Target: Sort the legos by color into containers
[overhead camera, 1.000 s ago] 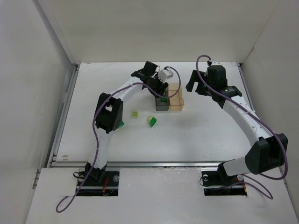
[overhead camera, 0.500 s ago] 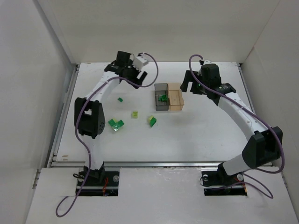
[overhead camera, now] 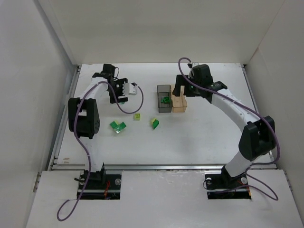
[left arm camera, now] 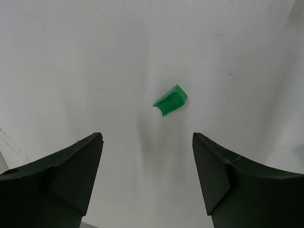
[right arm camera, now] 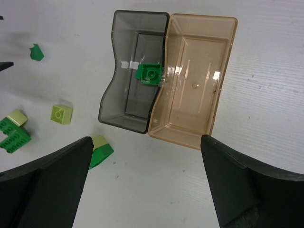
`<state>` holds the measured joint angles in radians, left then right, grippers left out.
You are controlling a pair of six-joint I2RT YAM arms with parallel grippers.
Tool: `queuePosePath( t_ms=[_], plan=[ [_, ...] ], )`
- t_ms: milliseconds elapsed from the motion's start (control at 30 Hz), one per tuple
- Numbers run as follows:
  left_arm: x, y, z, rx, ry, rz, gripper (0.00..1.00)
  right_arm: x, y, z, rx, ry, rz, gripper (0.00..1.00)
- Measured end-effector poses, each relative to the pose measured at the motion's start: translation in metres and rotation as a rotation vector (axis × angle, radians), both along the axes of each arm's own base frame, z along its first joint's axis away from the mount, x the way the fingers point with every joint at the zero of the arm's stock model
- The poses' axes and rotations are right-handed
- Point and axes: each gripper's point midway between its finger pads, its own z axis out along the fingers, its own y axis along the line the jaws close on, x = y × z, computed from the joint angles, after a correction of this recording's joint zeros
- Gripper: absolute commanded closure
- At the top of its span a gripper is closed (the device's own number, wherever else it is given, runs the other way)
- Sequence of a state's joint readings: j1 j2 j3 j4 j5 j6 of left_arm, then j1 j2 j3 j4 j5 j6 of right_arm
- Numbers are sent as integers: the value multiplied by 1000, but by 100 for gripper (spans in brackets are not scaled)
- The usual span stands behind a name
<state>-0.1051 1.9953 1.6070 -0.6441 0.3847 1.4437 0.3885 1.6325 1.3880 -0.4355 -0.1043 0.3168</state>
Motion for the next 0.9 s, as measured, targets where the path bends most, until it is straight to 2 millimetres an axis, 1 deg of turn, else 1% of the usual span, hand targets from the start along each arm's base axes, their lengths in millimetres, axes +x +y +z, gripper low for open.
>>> queuePosePath(
  t_ms=[100,167,267,367,433,467,600,633,733,767,800,900],
  plan=[
    [2,-3,-10,39,-9,-147,30,-3,7,0,5,3,21,0],
    [3,-5,-24,62,-5,-234,32,-5,12,0,8,1,35,0],
    [2,-8,-48,80,29,-311,33,-7,16,0,10,3,47,0],
    [12,-13,-43,91,-12,-369,36,-9,19,0,12,4,54,0],
    [10,-15,-47,101,-9,-404,42,-9,19,0,12,4,55,0],
    [9,-17,-47,105,-9,-420,50,-9,19,0,12,4,56,0],
    [7,-21,-51,120,0,-468,63,-9,20,0,13,4,57,0],
    [6,-21,-52,121,7,-475,71,-9,20,1,13,3,58,0],
    [4,-22,-54,137,20,-497,86,-8,20,3,14,-3,59,0],
    [3,-22,-54,142,21,-504,98,-7,21,5,15,-6,59,0],
    [3,-22,-54,144,24,-508,100,-6,21,6,16,-10,60,0],
    [2,-22,-53,140,33,-491,100,-4,22,8,15,-15,62,0]
  ],
)
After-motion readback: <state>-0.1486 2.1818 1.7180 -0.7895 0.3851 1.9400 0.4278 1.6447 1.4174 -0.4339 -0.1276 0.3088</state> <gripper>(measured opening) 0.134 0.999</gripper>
